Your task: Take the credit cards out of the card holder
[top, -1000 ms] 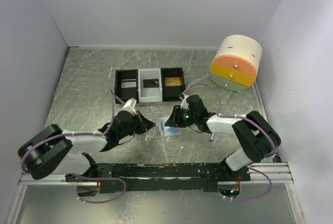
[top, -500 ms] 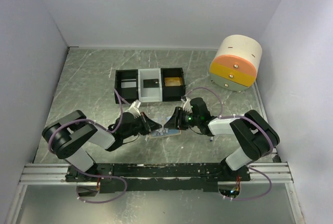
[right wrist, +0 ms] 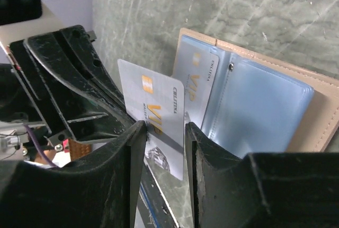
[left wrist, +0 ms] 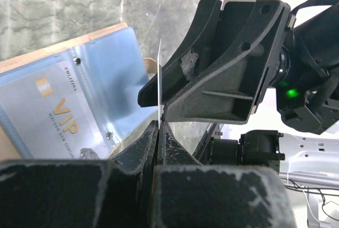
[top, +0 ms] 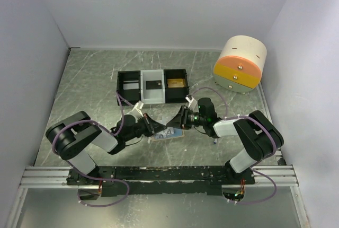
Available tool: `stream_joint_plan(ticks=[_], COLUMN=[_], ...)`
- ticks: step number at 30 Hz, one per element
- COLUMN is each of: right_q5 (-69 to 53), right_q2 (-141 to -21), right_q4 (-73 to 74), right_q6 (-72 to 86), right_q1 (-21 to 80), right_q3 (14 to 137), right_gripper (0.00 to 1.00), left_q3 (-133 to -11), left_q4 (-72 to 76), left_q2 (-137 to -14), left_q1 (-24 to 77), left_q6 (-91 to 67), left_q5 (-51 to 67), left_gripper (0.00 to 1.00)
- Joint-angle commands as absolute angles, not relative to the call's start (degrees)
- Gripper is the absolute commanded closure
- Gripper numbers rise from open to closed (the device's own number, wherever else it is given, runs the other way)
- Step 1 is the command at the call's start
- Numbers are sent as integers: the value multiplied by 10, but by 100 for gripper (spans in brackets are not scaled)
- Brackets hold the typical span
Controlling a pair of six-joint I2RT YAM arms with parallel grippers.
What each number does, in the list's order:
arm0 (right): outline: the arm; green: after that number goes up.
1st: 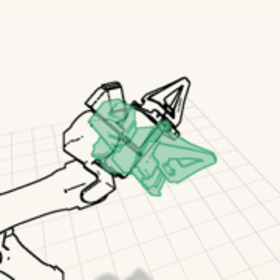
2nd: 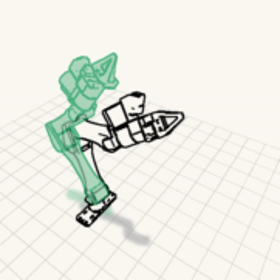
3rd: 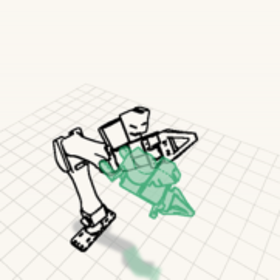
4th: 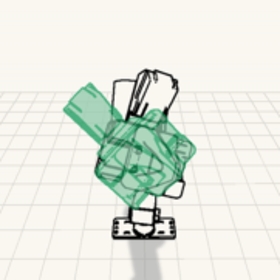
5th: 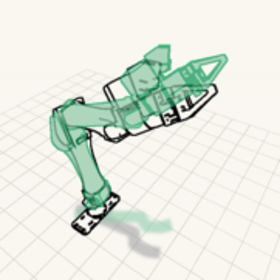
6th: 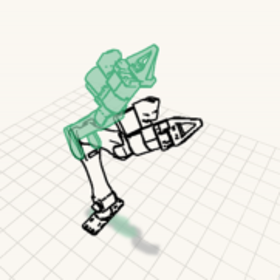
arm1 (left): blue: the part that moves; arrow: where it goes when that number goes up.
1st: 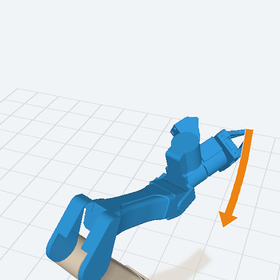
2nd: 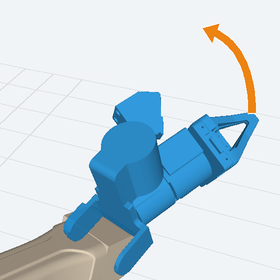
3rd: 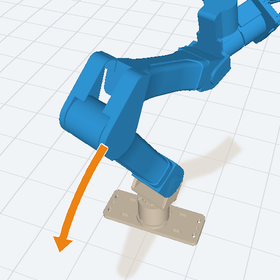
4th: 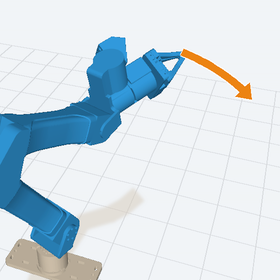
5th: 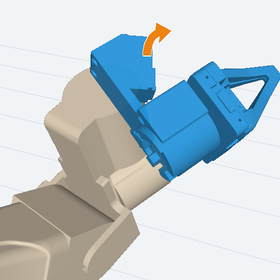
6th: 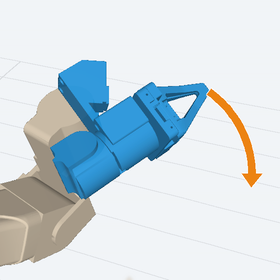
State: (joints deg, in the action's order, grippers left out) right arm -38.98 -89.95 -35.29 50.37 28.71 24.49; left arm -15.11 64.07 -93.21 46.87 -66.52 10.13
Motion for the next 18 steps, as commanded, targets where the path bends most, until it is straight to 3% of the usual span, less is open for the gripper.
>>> stream_joint_plan(ticks=[1,11,18], right_q5=[-427,-476,-530], right_q2=[-908,-898,-913], right_q4=[-424,-514,-639], right_q6=[534,567,619], right_q1=[266,246,245], right_q3=[230,207,195], right_gripper=[65,78,80], left_q3=[-146,-152,-161], left_q4=[712,589,558], left_q2=[-941,-847,-824], left_q1=[477,478,479], left_q6=[-672,-625,-603], left_q5=[130,99,102], left_gripper=[93,93,91])
